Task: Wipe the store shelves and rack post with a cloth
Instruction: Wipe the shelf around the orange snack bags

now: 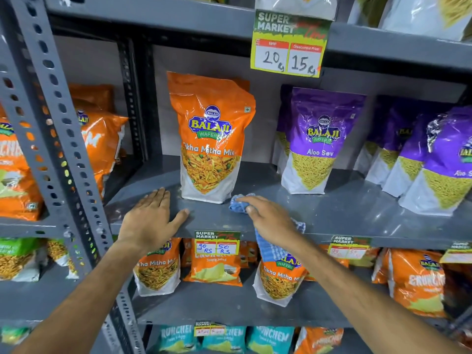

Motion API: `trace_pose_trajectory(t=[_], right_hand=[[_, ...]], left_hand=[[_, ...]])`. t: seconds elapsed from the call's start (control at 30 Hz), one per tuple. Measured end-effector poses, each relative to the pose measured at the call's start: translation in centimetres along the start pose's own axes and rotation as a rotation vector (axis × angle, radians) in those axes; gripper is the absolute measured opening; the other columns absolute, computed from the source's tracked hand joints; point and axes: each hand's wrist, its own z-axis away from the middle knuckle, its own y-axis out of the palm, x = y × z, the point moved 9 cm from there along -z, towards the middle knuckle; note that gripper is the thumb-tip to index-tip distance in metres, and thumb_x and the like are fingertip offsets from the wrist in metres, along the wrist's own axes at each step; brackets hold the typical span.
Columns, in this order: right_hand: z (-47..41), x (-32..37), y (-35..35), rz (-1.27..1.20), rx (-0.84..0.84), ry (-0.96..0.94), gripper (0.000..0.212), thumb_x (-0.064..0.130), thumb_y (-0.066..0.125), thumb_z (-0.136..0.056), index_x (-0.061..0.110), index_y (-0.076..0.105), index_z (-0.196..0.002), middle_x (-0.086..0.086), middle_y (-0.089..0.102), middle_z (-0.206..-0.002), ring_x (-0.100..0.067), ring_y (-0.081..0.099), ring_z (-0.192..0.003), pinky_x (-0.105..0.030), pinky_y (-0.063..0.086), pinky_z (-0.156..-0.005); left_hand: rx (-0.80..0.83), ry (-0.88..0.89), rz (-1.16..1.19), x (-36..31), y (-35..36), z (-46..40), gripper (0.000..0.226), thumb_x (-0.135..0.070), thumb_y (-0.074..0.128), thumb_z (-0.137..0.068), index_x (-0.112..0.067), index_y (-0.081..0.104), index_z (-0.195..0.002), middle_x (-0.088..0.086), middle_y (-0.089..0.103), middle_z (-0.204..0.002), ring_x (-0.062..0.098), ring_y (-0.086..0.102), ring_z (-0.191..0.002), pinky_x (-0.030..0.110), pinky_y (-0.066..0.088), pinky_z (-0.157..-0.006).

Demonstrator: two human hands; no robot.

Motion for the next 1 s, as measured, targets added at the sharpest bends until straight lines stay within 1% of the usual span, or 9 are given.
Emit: trace_pose_trajectory(t=[0.2,0.3,0.37,0.47,0.6,0.7,0.83,0.9,1.0], right_hand=[[1.8,5.5,2.3,0.153,-0.011,-0.168,0.043,0.015,0.046,-0.104,0.032,0.053,-0.142,0.006,0.052,-0.149,-0.016,0.048,-0.136,-0.036,0.045,-0.104],[2.5,5.7,2.5,-0.142,0.172,-0.260,0.039,0.015,0.048,-0.103,0.036,0.061,-0.134,0.010,0.060,-0.144,-0.012,0.054,-0.132,-0.037,0.046,-0.106],[2.4,4.1,1.0,-0.331,0.157,-0.223,0.038,0.017,0.049,-0.102,0.040,0.061,-0.130,0.014,0.064,-0.138,-0.007,0.057,-0.130,-0.035,0.045,-0.108],[1.6,0.4,-1.4,-0.133,-0.067,-0.075,0.039,0.016,0.046,-0.104,0.036,0.060,-0.134,0.011,0.062,-0.139,-0.014,0.058,-0.127,-0.036,0.047,-0.102],[2.2,1.8,0.1,0.175,-0.118,0.015,0.041,0.018,0.045,-0.104,0.033,0.056,-0.140,0.005,0.056,-0.146,-0.016,0.049,-0.134,-0.030,0.041,-0.104],[3.0,5.9,1.6,0.155,-0.113,-0.109,0.040,0.020,0.044,-0.104,0.035,0.056,-0.140,0.007,0.055,-0.146,-0.014,0.049,-0.134,-0.031,0.043,-0.104],[3.2,7.8,2.7,-0.070,0.034,-0.219,0.040,0.021,0.045,-0.104,0.042,0.056,-0.136,0.018,0.056,-0.144,-0.009,0.054,-0.130,-0.033,0.049,-0.097],[2.7,6.0,2.1,-0.041,0.010,-0.185,0.040,0.021,0.044,-0.105,0.038,0.055,-0.139,0.016,0.054,-0.147,-0.010,0.053,-0.132,-0.034,0.048,-0.103],[1.5,1.9,1.4,0.167,0.003,-0.096,0.040,0.025,0.042,-0.107,0.031,0.051,-0.146,0.004,0.048,-0.155,-0.017,0.041,-0.144,-0.036,0.033,-0.120]], left_hand=[[0.011,-0.013,-0.003,0.2,0.2,-0.1,0.111,-0.088,0.007,-0.088,-0.008,0.021,-0.164,0.009,0.018,-0.174,0.022,0.017,-0.161,0.038,0.014,-0.130],[0.006,-0.022,-0.003,0.0,0.0,0.1,0.100,-0.079,0.016,-0.094,-0.009,0.020,-0.164,0.008,0.017,-0.174,0.021,0.015,-0.161,0.037,0.014,-0.129],[0.008,-0.020,-0.008,-0.1,-0.1,0.1,0.098,-0.078,0.018,-0.095,-0.009,0.020,-0.164,0.008,0.017,-0.174,0.021,0.015,-0.161,0.037,0.014,-0.129],[0.000,-0.026,-0.007,-0.2,-0.2,0.2,0.097,-0.078,0.018,-0.095,-0.009,0.021,-0.164,0.007,0.018,-0.174,0.021,0.016,-0.161,0.038,0.016,-0.129],[-0.012,-0.023,0.000,-0.2,-0.1,0.1,0.101,-0.082,0.015,-0.094,-0.009,0.022,-0.164,0.008,0.019,-0.173,0.021,0.017,-0.161,0.038,0.017,-0.129],[-0.013,-0.013,0.002,0.1,0.1,-0.1,0.114,-0.089,0.003,-0.085,-0.009,0.022,-0.164,0.008,0.019,-0.173,0.022,0.017,-0.160,0.038,0.016,-0.129],[-0.017,0.000,-0.025,0.3,0.6,-0.3,0.105,-0.083,0.009,-0.092,-0.008,0.021,-0.164,0.009,0.019,-0.173,0.022,0.017,-0.161,0.038,0.015,-0.130],[-0.042,0.010,-0.027,0.4,0.6,-0.2,0.107,-0.083,0.004,-0.092,-0.006,0.023,-0.163,0.012,0.022,-0.172,0.024,0.021,-0.160,0.039,0.018,-0.130],[-0.195,0.063,0.025,-0.5,0.1,1.1,0.096,-0.071,0.004,-0.098,-0.002,0.026,-0.161,0.016,0.027,-0.170,0.028,0.026,-0.158,0.043,0.023,-0.129]])
